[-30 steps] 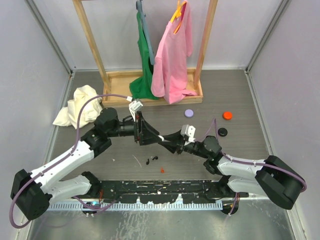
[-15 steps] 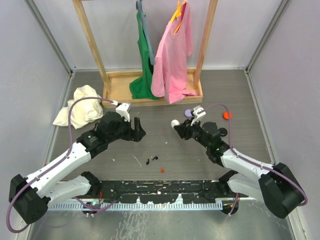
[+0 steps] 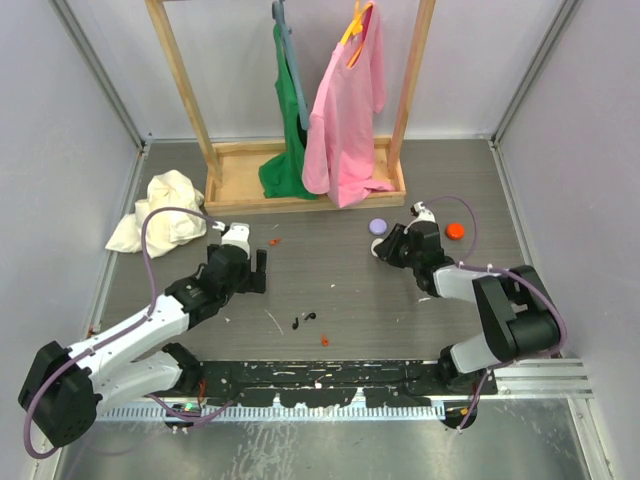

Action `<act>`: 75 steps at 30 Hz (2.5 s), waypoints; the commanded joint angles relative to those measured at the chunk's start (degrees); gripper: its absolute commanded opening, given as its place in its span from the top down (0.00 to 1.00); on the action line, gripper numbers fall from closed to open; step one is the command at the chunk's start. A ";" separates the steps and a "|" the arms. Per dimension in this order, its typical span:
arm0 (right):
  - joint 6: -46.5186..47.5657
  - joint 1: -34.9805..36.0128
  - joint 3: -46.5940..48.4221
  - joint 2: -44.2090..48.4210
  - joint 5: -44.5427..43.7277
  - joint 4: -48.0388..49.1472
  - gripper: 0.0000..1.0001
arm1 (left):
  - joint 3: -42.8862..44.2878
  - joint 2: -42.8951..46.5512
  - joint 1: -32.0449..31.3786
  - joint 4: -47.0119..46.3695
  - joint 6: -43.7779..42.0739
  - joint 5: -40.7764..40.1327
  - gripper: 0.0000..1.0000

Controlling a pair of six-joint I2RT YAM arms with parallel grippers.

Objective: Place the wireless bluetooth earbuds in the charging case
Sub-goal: Place the charging case at the center of the board, then pick up the charging case at the center of the board.

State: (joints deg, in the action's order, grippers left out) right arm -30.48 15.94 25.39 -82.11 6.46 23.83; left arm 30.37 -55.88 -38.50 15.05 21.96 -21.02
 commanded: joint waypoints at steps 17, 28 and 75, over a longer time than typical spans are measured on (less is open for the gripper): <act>8.70 -7.87 13.01 9.80 -13.62 -33.57 0.14 | -1.95 7.36 0.38 -6.09 -1.03 -0.02 0.13; 10.14 -15.82 17.81 5.94 -25.44 -43.81 0.12 | -2.43 8.93 0.40 -6.11 -0.57 1.87 0.13; 18.40 6.46 27.38 12.48 6.86 -52.31 0.58 | -16.35 13.69 0.28 -45.09 -13.42 33.70 0.15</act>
State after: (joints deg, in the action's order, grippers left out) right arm -15.81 19.81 47.31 -71.24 6.98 -25.63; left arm 16.19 -42.13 -38.50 -14.46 14.61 7.35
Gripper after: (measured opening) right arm 0.579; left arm 0.861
